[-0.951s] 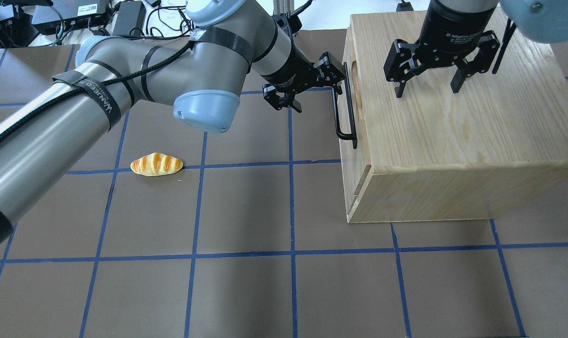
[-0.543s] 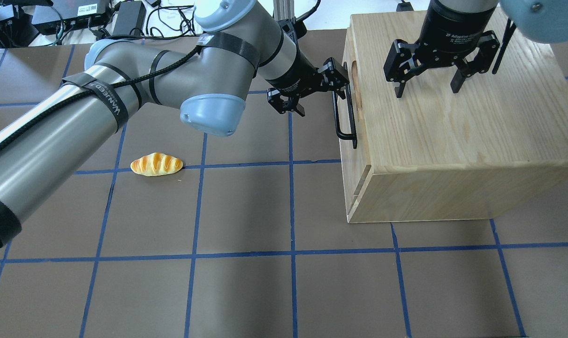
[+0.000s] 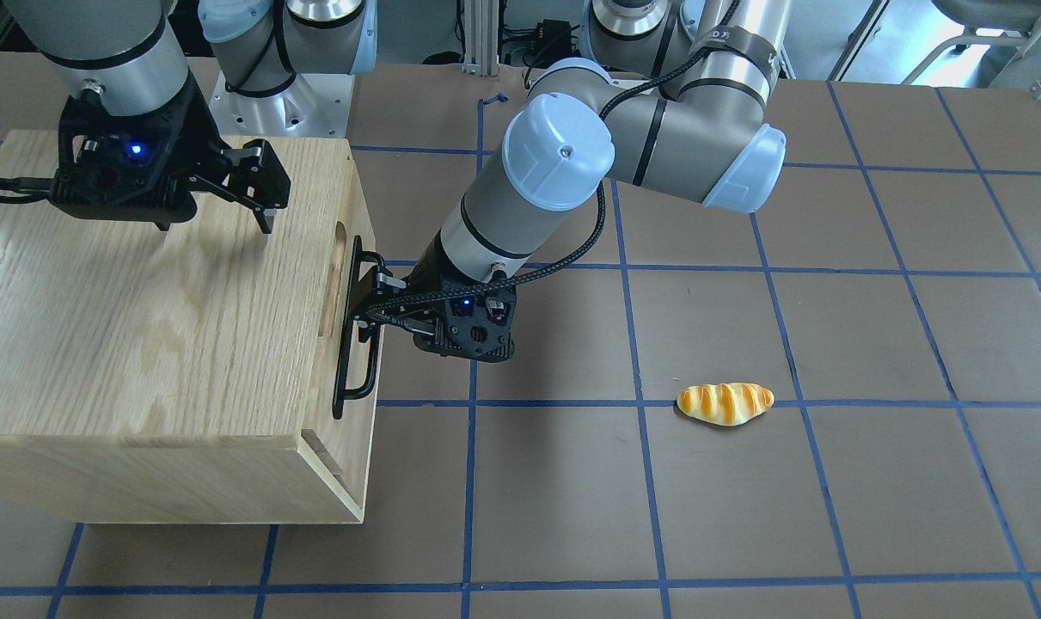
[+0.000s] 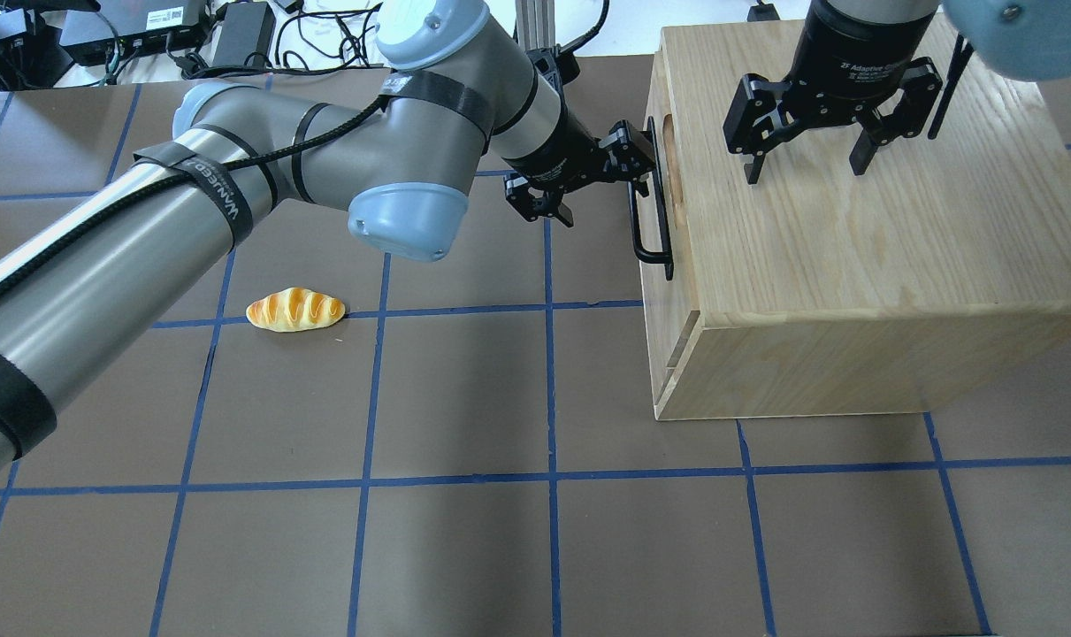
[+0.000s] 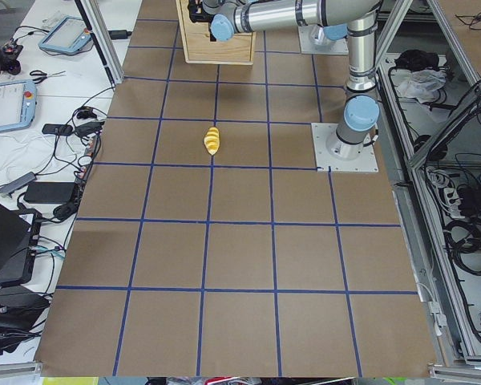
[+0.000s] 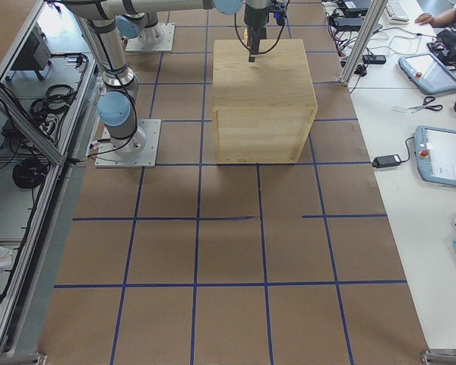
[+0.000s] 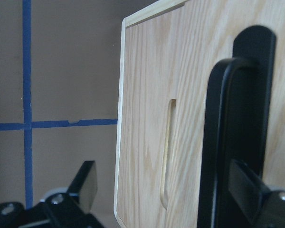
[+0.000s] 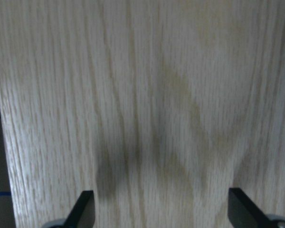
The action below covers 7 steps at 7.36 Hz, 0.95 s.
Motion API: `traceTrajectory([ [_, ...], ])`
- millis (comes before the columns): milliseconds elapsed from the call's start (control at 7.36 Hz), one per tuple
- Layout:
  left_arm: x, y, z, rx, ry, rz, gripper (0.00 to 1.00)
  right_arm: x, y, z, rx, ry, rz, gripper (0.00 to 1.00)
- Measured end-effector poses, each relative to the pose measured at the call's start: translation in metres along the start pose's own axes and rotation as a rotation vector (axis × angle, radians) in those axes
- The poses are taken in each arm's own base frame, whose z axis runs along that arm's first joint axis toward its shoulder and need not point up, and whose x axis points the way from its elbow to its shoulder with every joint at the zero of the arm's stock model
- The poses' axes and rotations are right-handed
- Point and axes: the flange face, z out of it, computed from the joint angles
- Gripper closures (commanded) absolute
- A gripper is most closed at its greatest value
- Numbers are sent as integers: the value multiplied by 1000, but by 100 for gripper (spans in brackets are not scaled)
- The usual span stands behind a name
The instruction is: Open upper drawer
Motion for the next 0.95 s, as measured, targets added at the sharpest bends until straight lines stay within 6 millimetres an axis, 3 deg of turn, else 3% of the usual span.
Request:
traceTrajectory([
  [951, -14, -4, -19, 68, -129, 113, 0, 0, 0, 0, 0, 0, 0, 0],
])
